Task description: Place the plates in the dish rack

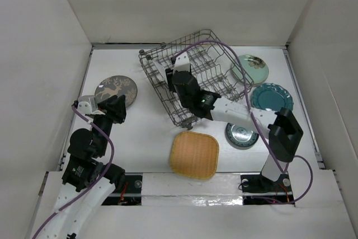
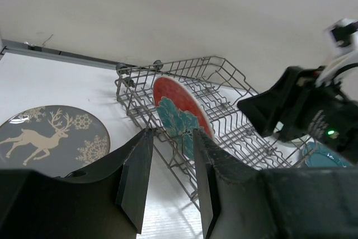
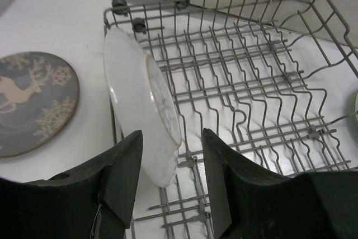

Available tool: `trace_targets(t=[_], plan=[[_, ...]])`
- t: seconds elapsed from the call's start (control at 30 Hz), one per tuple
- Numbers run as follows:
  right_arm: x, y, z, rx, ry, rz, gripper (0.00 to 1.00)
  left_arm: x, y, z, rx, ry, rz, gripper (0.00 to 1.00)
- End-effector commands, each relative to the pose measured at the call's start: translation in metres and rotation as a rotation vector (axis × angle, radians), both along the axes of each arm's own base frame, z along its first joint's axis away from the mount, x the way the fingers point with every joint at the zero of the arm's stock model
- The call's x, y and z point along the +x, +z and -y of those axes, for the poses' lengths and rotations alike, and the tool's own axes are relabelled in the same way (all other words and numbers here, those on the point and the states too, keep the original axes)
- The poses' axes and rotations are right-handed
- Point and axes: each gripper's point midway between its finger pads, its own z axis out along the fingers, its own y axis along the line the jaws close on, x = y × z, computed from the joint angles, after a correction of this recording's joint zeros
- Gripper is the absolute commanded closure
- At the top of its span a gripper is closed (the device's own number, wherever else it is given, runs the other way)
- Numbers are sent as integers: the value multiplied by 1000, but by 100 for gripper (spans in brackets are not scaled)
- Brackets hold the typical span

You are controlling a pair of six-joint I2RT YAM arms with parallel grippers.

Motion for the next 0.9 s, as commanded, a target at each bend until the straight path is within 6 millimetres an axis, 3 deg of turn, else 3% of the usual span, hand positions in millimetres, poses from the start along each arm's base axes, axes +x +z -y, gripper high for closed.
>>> trace_targets(t=[0.0, 0.07, 0.1, 0.17, 0.27, 0.4, 0.43, 0.47, 0.63, 0.67, 0.7, 0.87], plan=[[-15, 57, 4, 124, 38, 53, 47, -2, 7, 0, -11, -6, 32, 69], [-24, 66, 8, 144, 55, 55, 47, -2, 7, 1, -11, -9, 33, 69], [-34, 73, 20, 161, 63, 65, 51, -2, 7, 1, -11, -11, 34, 69], [-51, 73, 22, 197, 144, 49, 56, -2, 8, 2, -11, -17, 36, 68], [-73, 69, 32, 254, 249, 9, 74, -3, 9, 3, -12, -24, 41, 68], [-79, 37, 32, 205, 272, -47, 94, 0, 6, 5, -6, -30, 30, 69], [-76, 24, 25, 170, 282, -68, 94, 0, 6, 6, -6, -32, 29, 69], [-78, 17, 18, 147, 301, -77, 91, 0, 7, 6, -7, -32, 31, 69], [-68, -10, -19, 1, 355, -66, 32, -1, 7, 6, -5, -35, 32, 69], [-66, -1, -31, -4, 371, -48, 28, -1, 7, 7, -5, -37, 32, 69], [-63, -20, -42, -51, 375, -70, 21, -1, 7, 6, -7, -37, 33, 69], [-37, -38, -69, -195, 380, -49, 6, -4, 10, 5, -13, -34, 44, 69]])
